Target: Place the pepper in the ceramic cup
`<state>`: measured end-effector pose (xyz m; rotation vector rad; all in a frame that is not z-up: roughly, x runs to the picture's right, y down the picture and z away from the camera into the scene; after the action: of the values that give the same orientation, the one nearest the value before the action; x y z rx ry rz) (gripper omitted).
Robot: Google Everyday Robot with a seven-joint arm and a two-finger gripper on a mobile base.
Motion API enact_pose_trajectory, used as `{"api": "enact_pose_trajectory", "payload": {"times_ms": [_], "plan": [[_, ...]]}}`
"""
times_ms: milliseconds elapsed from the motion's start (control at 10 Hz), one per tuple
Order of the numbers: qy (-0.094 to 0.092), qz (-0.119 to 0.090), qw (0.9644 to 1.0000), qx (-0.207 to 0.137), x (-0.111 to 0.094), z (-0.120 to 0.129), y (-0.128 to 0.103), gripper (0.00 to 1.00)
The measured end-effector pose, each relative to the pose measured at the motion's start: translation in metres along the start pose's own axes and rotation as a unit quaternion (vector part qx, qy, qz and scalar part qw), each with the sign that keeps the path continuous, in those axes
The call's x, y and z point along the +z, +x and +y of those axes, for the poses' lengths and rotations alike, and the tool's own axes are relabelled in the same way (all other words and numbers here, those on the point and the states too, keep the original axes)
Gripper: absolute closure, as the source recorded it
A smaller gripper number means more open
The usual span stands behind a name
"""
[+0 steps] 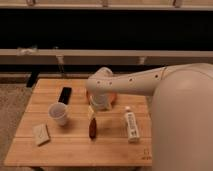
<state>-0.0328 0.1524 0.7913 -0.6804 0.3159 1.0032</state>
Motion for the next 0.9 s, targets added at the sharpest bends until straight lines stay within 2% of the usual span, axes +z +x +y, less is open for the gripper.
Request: {"api": "enact_pose_trajectory", "payload": {"times_ms": [300, 500, 900], "plan": [[-0.019, 0.023, 0.9995, -0.006, 0.033, 0.02, 0.021, 0.2], [-0.021, 0.025, 0.9994, -0.013, 0.038, 0.033, 0.032, 0.2], [0.002, 0.026, 0.9989, -0.039, 0.049, 0.055, 0.037, 0.2]]}}
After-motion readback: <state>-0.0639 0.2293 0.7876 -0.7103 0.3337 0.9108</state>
